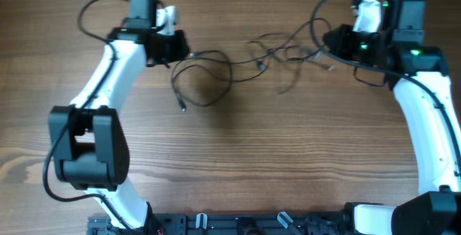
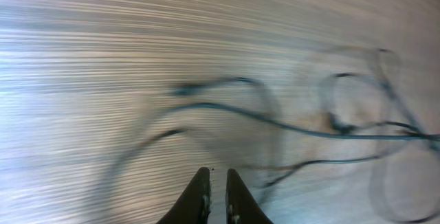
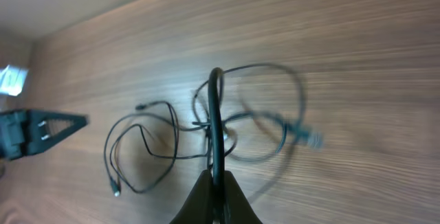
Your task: Untangle cables
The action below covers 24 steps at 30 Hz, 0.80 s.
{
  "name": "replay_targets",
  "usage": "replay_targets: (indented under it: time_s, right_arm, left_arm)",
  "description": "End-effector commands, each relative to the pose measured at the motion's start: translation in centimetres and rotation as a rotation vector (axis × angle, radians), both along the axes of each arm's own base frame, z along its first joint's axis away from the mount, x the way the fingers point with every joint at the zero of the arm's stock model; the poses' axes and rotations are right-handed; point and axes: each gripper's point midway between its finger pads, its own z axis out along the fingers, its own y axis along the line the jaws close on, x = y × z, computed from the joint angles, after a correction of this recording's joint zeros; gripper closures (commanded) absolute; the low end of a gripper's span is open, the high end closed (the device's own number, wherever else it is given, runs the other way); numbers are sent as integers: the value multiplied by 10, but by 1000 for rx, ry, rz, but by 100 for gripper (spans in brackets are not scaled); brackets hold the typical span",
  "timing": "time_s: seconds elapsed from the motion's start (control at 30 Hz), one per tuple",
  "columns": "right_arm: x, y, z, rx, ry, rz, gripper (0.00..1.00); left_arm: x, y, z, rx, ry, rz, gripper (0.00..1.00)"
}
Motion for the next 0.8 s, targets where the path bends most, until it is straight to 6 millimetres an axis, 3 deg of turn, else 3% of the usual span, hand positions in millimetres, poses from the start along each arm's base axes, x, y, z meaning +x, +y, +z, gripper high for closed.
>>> replay_targets:
  time_s: [0.0, 0.07, 0.13, 0.23, 0.43, 0.57, 0.77]
  right_arm:
    - [-4, -25, 4, -35, -15, -10, 96]
    - [-4, -24, 4, -33, -15, -10, 96]
    - [-4, -24, 4, -33, -18, -10, 96]
    - [-5, -22, 4, -27, -14, -4, 96]
    - [-13, 21, 12, 47, -30, 131, 96]
    - [-19, 44, 13, 58, -28, 193, 96]
    - [-35, 74, 29, 202, -35, 328, 95]
  left_arm:
    - [1, 32, -7, 27, 18, 48, 90]
    - [1, 33, -7, 16, 18, 49, 90]
    - [-1, 22, -4, -20, 19, 22, 86]
    - [-5, 1, -1, -65, 22, -30, 64]
    - [-15, -59, 15, -196, -10, -184, 62]
    - [-14, -103, 33, -265, -102, -304, 52]
    - [-25, -151, 29, -260, -164, -451, 40]
